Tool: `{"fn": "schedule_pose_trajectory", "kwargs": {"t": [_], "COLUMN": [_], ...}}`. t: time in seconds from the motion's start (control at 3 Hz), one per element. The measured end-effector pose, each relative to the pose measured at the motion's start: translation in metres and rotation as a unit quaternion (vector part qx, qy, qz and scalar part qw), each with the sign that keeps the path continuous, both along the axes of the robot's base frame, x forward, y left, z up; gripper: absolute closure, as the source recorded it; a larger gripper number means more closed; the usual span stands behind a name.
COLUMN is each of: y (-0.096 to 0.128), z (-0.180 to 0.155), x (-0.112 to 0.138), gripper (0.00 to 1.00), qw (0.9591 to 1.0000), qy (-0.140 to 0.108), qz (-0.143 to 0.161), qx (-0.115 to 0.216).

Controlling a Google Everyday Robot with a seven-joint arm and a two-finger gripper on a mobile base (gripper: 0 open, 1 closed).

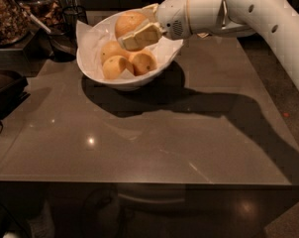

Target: Pick orange from white bowl

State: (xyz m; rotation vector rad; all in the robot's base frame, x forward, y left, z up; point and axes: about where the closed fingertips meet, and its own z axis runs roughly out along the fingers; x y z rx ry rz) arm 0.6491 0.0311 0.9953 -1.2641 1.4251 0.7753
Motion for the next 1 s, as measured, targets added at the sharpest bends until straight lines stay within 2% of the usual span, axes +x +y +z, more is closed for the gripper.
{"fn": "schedule_pose_trajectory", "kwargs": {"t": [0.33, 0.67, 1.0], "y": [0.001, -0.003, 0.000], "z": [0.005, 0.013, 0.016], "x": [0.000, -0.015, -0.055], "gripper": [1.00, 1.00, 1.00], "qw": [1.0000, 0.9991, 0.9962], "qy": [0.001, 0.024, 0.044], "qz": [0.002, -0.025, -0.060], "qx": [-0.005, -0.025, -0.045]}}
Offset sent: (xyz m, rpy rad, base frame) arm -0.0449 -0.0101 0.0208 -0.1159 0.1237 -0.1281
